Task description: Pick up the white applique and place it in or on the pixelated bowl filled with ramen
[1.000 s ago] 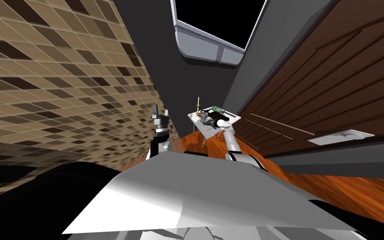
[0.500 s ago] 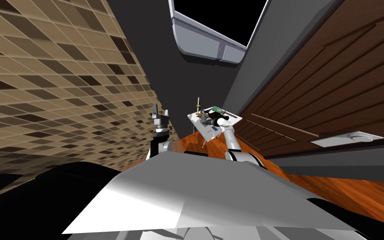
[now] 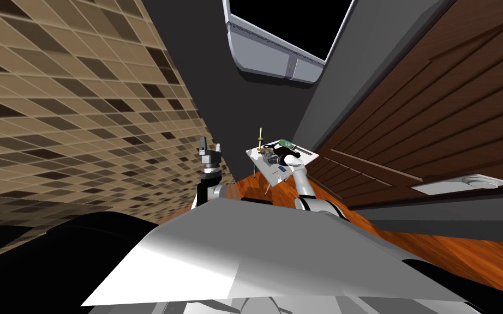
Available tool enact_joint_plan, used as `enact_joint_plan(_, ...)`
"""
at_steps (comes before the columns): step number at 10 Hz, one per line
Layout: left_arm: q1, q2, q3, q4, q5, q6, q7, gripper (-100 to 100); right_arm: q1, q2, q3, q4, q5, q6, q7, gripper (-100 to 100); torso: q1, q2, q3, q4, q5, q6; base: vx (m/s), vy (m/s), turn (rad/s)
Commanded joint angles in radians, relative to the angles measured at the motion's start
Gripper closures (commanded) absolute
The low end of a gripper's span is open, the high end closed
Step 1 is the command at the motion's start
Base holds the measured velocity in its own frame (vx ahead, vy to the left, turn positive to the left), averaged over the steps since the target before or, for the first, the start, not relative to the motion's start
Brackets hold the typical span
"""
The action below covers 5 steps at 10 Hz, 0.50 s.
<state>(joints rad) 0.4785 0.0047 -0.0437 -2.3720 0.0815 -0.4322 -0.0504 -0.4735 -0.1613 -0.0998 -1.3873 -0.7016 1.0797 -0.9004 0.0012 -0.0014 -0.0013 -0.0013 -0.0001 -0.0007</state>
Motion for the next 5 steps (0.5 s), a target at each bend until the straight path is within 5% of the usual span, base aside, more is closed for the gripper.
enact_joint_plan(1,0.0,0.0,0.0,0.0,0.0,0.0,0.0,0,0.0,0.0,0.0,0.0,0.0,0.0,0.0,100,0.0,0.0,0.0,0.0,0.0,0.0,0.0,0.0,0.0)
enact_joint_plan(2,0.0,0.0,0.0,0.0,0.0,0.0,0.0,0,0.0,0.0,0.0,0.0,0.0,0.0,0.0,100,0.0,0.0,0.0,0.0,0.0,0.0,0.0,0.0,0.0)
enact_joint_plan(3,0.0,0.0,0.0,0.0,0.0,0.0,0.0,0,0.001,0.0,0.0,0.0,0.0,0.0,0.0,0,0.0,0.0,0.0,0.0,0.0,0.0,0.0,0.0,0.0)
enact_joint_plan(4,0.0,0.0,0.0,0.0,0.0,0.0,0.0,0,0.001,0.0,0.0,0.001,0.0,0.001,0.0,100,0.0,0.0,0.0,0.001,0.0,0.0,0.0,0.0,0.0)
enact_joint_plan(5,0.0,0.0,0.0,0.0,0.0,0.0,0.0,0,0.0,0.0,0.0,0.0,0.0,0.001,0.0,0,0.0,0.0,0.0,0.0,0.0,0.0,0.0,0.0,0.0)
